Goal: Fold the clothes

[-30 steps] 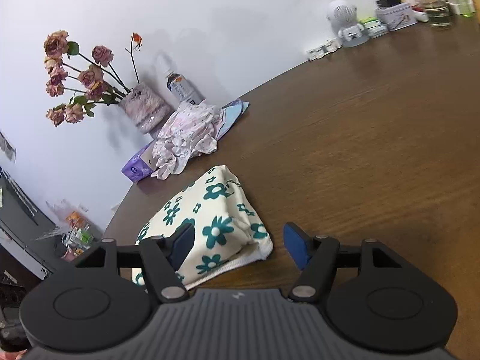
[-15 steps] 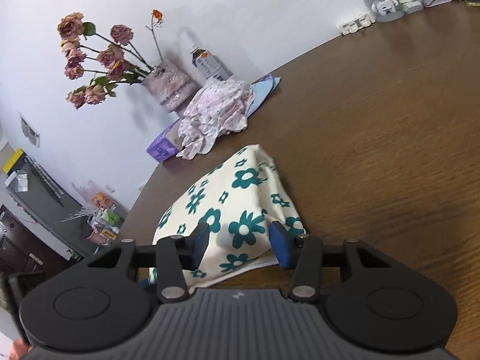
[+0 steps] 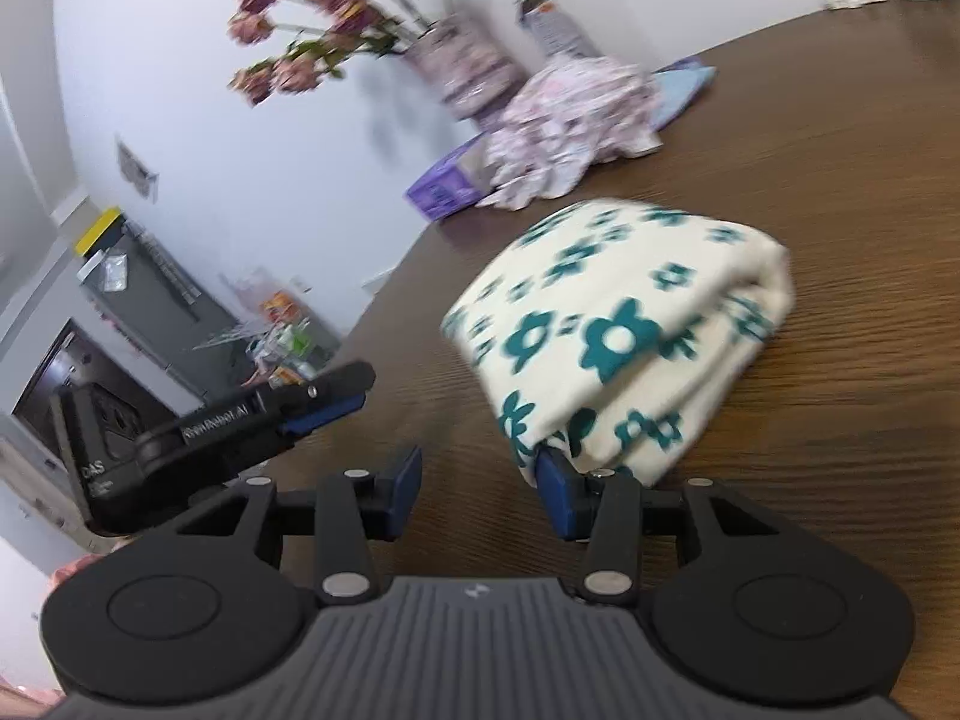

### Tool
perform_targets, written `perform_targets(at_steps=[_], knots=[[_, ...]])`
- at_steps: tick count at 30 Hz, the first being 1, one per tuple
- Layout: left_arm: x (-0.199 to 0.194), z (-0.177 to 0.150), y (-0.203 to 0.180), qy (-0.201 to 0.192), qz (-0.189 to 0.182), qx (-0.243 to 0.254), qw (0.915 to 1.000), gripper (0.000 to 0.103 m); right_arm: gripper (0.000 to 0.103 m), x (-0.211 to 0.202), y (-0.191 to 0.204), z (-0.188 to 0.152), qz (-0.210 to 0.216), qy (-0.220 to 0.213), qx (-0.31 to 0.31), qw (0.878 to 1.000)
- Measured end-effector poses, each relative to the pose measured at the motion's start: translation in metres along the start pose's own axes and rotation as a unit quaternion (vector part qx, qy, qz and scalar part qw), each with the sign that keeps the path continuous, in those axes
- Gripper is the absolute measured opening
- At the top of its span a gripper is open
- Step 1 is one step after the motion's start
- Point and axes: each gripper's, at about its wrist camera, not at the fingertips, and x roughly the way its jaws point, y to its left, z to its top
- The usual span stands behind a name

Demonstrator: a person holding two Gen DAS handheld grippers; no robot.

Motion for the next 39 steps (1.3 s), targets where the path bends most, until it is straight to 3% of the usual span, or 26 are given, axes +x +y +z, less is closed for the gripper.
perform_targets(at_steps=[4, 8, 12, 16, 21, 26, 29, 35, 39], knots=[[-0.010, -0.004, 0.000, 0.004, -0.002, 0.011, 0.9999, 0.052, 0.044, 0.028, 0.015, -0.005, 0.016, 0.019, -0.012, 1.000], [-0.005, -0.022, -0.018, 0.046, -0.045, 0.062, 0.9960, 0.052, 0.044, 0.006, 0.014, -0.011, 0.018, 0.011, -0.026, 0.999], [0.009, -0.042, -0.057, 0.072, -0.076, 0.133, 0.9856, 0.052, 0.044, -0.037, -0.009, -0.011, -0.051, -0.033, -0.033, 0.998], [0.027, -0.055, -0.082, 0.078, -0.058, 0.158, 0.9827, 0.050, 0.044, -0.061, -0.029, -0.004, -0.145, -0.069, -0.054, 0.986], [0.038, -0.061, -0.092, 0.066, -0.031, 0.155, 0.9852, 0.038, 0.044, -0.048, -0.039, 0.010, -0.187, -0.048, -0.089, 0.977], [0.037, -0.059, -0.096, 0.054, -0.033, 0.169, 0.9837, 0.012, 0.043, -0.026, -0.036, 0.020, -0.174, -0.027, -0.115, 0.978], [0.036, -0.060, -0.093, 0.055, -0.029, 0.170, 0.9835, 0.009, 0.020, -0.020, -0.036, 0.022, -0.157, -0.026, -0.108, 0.981], [0.029, -0.064, -0.079, 0.058, -0.017, 0.150, 0.9869, 0.007, 0.008, -0.025, -0.024, 0.014, -0.149, -0.036, -0.098, 0.983], [0.023, -0.064, -0.068, 0.060, -0.018, 0.130, 0.9895, 0.006, 0.006, -0.028, -0.014, 0.002, -0.146, -0.036, -0.094, 0.984]])
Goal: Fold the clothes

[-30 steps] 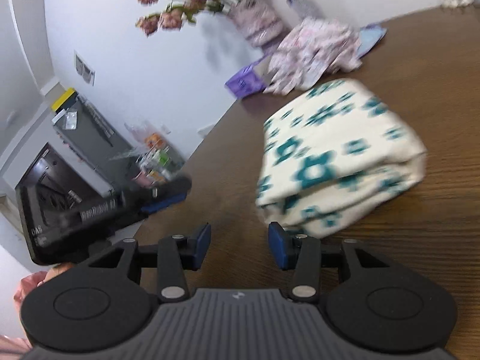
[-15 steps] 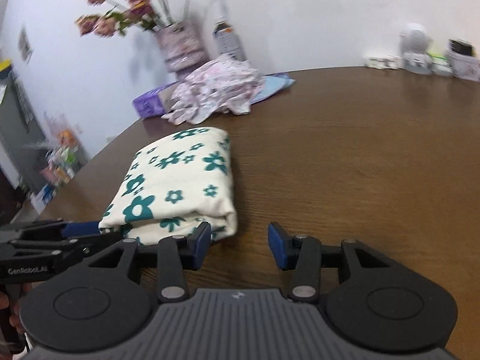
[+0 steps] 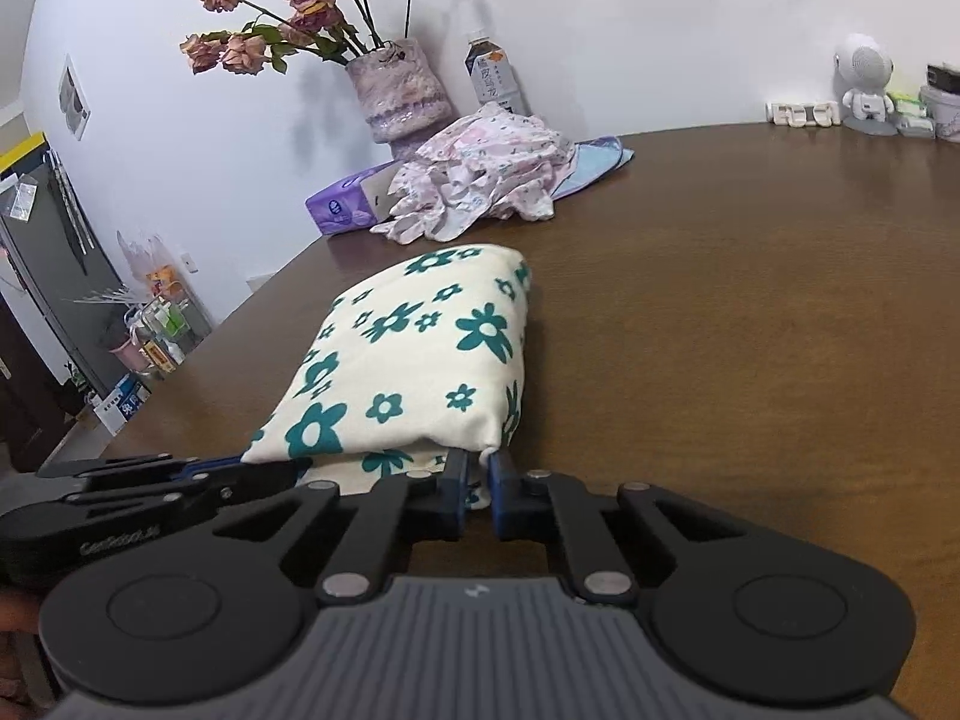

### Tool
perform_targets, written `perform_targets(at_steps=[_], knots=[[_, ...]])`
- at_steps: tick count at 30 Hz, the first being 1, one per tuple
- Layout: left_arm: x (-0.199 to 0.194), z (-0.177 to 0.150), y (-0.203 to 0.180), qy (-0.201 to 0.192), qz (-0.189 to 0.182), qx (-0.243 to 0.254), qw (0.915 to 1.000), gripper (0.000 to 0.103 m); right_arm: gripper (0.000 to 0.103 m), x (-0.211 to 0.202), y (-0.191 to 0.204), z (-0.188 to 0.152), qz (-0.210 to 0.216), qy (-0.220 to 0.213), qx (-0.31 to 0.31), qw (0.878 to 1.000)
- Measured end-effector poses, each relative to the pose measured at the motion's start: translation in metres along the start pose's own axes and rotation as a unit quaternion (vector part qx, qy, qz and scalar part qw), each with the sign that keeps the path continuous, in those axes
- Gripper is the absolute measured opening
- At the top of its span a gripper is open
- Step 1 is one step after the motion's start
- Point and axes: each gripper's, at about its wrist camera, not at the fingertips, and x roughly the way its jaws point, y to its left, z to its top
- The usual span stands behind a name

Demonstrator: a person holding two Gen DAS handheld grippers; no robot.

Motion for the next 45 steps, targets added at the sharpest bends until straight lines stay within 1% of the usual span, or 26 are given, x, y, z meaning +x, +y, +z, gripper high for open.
perform_targets(at_steps=[6, 10, 11, 13, 14, 16, 17, 19, 20, 21, 24, 26, 27, 28, 30, 31, 32, 34, 35, 37, 38, 39, 40, 43, 45], knots=[[-0.003, -0.008, 0.007, 0.005, -0.003, -0.011, 0.9999, 0.006, 0.005, -0.007, 0.009, -0.013, -0.005, 0.005, -0.001, 1.000], [-0.006, -0.010, 0.007, -0.003, -0.003, -0.016, 0.9999, 0.008, 0.005, -0.008, 0.007, -0.017, -0.005, 0.005, 0.009, 1.000], [-0.006, -0.010, 0.005, -0.005, -0.001, -0.014, 0.9999, 0.008, 0.008, -0.010, 0.008, -0.017, -0.001, 0.001, 0.007, 1.000], [-0.006, -0.009, 0.002, -0.010, 0.002, -0.012, 0.9999, 0.011, 0.011, -0.012, 0.010, -0.017, 0.001, -0.006, -0.006, 1.000], [-0.006, -0.009, 0.000, -0.011, 0.006, -0.011, 0.9999, 0.014, 0.012, -0.013, 0.011, -0.016, 0.001, -0.009, -0.012, 1.000], [-0.004, -0.009, -0.003, -0.012, 0.012, -0.009, 0.9998, 0.015, 0.012, -0.010, 0.012, -0.014, -0.006, -0.011, -0.027, 1.000], [-0.004, -0.009, -0.003, -0.013, 0.012, -0.012, 0.9998, 0.014, 0.012, -0.008, 0.013, -0.013, -0.009, -0.011, -0.032, 0.999], [-0.005, -0.011, 0.000, -0.019, 0.009, -0.025, 0.9995, 0.009, 0.012, -0.005, 0.014, -0.010, -0.016, -0.010, -0.045, 0.999], [-0.007, -0.012, 0.002, -0.022, 0.008, -0.032, 0.9992, 0.007, 0.011, -0.005, 0.018, -0.011, -0.023, -0.010, -0.057, 0.998], [-0.008, -0.013, 0.005, -0.025, 0.006, -0.042, 0.9988, 0.007, 0.007, -0.004, 0.021, -0.012, -0.030, -0.009, -0.069, 0.997], [-0.010, -0.018, 0.014, -0.029, 0.000, -0.075, 0.9968, 0.007, 0.003, -0.005, 0.034, -0.017, -0.051, -0.006, -0.113, 0.992], [-0.011, -0.019, 0.016, -0.032, -0.001, -0.083, 0.9960, 0.007, 0.003, -0.006, 0.041, -0.022, -0.059, -0.006, -0.134, 0.989], [-0.012, -0.019, 0.017, -0.034, -0.002, -0.085, 0.9958, 0.008, 0.003, -0.006, 0.045, -0.024, -0.064, -0.006, -0.143, 0.988], [-0.012, -0.019, 0.017, -0.035, -0.001, -0.084, 0.9958, 0.011, 0.003, -0.005, 0.047, -0.026, -0.068, -0.003, -0.151, 0.986], [-0.014, -0.018, 0.012, -0.042, 0.007, -0.065, 0.9970, 0.018, 0.004, -0.007, 0.049, -0.027, -0.069, -0.009, -0.157, 0.985], [-0.015, -0.017, 0.008, -0.045, 0.010, -0.054, 0.9975, 0.025, 0.004, -0.009, 0.049, -0.027, -0.069, -0.014, -0.156, 0.985], [-0.015, -0.017, 0.005, -0.046, 0.013, -0.045, 0.9978, 0.030, 0.005, -0.011, 0.049, -0.026, -0.068, -0.019, -0.156, 0.985], [-0.014, -0.016, -0.002, -0.050, 0.018, -0.027, 0.9982, 0.030, 0.008, -0.013, 0.048, -0.025, -0.071, -0.025, -0.154, 0.985], [-0.014, -0.016, -0.004, -0.053, 0.022, -0.022, 0.9981, 0.029, 0.011, -0.013, 0.047, -0.024, -0.074, -0.027, -0.153, 0.985], [-0.014, -0.015, -0.005, -0.059, 0.029, -0.020, 0.9976, 0.028, 0.011, -0.012, 0.047, -0.025, -0.076, -0.028, -0.157, 0.984], [-0.014, -0.015, -0.006, -0.061, 0.031, -0.020, 0.9975, 0.018, 0.011, -0.011, 0.047, -0.025, -0.077, -0.028, -0.160, 0.984], [-0.014, -0.015, -0.005, -0.061, 0.033, -0.020, 0.9974, 0.010, 0.011, -0.011, 0.050, -0.026, -0.080, -0.030, -0.167, 0.982], [-0.014, -0.016, -0.005, -0.063, 0.034, -0.023, 0.9972, 0.007, 0.011, -0.011, 0.052, -0.028, -0.082, -0.032, -0.175, 0.981], [-0.016, -0.019, 0.003, -0.075, 0.030, -0.051, 0.9955, 0.006, 0.006, -0.009, 0.059, -0.031, -0.094, -0.032, -0.199, 0.975], [-0.016, -0.021, 0.005, -0.076, 0.030, -0.055, 0.9951, 0.006, 0.004, -0.008, 0.064, -0.033, -0.102, -0.033, -0.210, 0.972]])
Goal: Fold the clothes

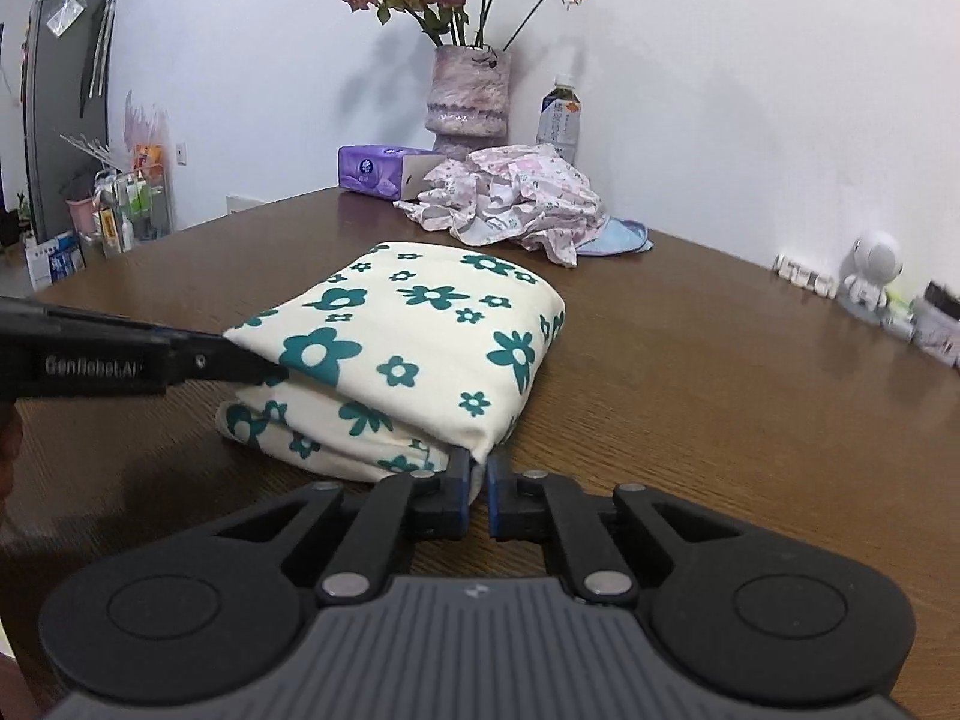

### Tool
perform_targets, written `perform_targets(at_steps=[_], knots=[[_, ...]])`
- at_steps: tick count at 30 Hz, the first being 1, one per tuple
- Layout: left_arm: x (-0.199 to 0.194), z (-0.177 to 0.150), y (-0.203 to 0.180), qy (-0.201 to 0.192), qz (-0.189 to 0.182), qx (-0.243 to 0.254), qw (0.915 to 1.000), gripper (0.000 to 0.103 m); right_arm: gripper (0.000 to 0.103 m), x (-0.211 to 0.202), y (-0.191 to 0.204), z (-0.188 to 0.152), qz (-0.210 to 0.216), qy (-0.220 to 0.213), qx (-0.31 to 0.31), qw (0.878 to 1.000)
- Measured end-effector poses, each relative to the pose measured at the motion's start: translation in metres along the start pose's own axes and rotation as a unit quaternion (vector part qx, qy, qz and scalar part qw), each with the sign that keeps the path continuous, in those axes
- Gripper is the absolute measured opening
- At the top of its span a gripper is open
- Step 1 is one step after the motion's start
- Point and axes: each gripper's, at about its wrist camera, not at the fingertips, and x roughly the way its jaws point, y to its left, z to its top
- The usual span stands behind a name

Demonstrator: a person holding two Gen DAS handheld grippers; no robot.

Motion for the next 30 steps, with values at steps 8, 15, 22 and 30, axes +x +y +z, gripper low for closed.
perform_targets(at_steps=[8, 15, 22, 30], knots=[[0.000, -0.002, 0.005, 0.000, -0.004, -0.012, 0.9999, 0.006, 0.003, -0.001, 0.007, -0.001, -0.016, -0.003, -0.018, 1.000], [0.000, -0.003, 0.011, 0.002, -0.010, -0.036, 0.9993, 0.006, 0.003, 0.000, 0.010, -0.003, -0.016, 0.006, -0.036, 0.999], [0.001, -0.005, 0.014, 0.005, -0.011, -0.040, 0.9991, 0.005, 0.003, -0.001, 0.018, -0.003, -0.017, 0.011, -0.054, 0.998], [0.005, -0.007, 0.016, 0.017, -0.013, -0.041, 0.9989, 0.005, 0.003, 0.005, 0.018, -0.006, -0.014, 0.026, -0.045, 0.999]])
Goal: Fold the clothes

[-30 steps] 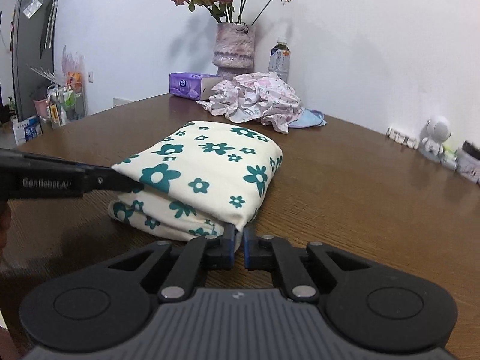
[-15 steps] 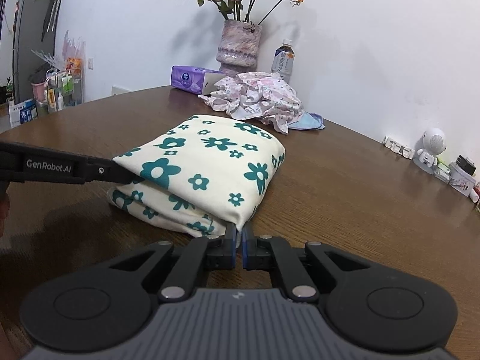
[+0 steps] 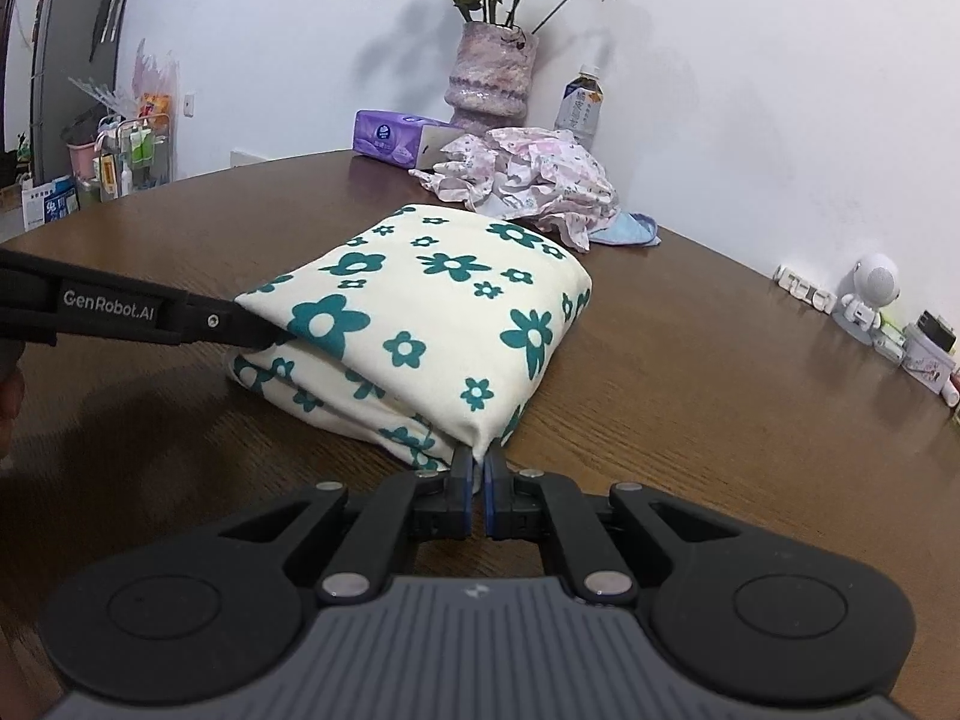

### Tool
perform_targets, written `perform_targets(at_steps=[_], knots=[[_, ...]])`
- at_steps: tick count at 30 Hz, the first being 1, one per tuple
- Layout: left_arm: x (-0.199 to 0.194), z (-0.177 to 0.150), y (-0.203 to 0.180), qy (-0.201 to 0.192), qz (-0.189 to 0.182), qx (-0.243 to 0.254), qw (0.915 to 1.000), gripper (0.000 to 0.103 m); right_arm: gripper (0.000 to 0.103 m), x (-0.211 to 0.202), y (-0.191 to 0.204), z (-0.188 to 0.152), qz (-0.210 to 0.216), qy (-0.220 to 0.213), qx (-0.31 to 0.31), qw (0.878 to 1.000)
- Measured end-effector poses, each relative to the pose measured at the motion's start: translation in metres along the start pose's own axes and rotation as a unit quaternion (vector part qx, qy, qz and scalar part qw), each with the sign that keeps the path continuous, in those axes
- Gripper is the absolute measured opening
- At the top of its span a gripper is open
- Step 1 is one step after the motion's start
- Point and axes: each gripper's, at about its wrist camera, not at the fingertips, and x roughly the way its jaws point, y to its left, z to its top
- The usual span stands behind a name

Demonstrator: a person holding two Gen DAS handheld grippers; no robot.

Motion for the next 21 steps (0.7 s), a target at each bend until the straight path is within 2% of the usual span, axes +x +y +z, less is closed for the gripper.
perform_targets(at_steps=[12, 15, 18, 20, 21], knots=[[0.002, -0.001, 0.001, 0.005, -0.001, -0.003, 1.0000, 0.005, 0.003, 0.000, -0.007, -0.002, 0.003, 0.004, 0.028, 1.000], [-0.003, 0.001, 0.002, 0.000, -0.011, -0.009, 0.9999, 0.008, 0.003, -0.002, -0.008, -0.002, 0.005, 0.002, 0.033, 0.999], [-0.009, 0.007, 0.004, 0.009, -0.027, -0.014, 0.9995, 0.023, 0.003, -0.007, -0.012, -0.002, 0.010, -0.005, 0.045, 0.999], [-0.016, 0.012, 0.004, 0.014, -0.043, -0.010, 0.9989, 0.049, 0.006, -0.014, -0.021, -0.002, 0.030, -0.007, 0.071, 0.997], [-0.019, 0.015, 0.004, 0.016, -0.051, -0.007, 0.9985, 0.050, 0.010, -0.018, -0.026, -0.002, 0.044, -0.009, 0.089, 0.995]])
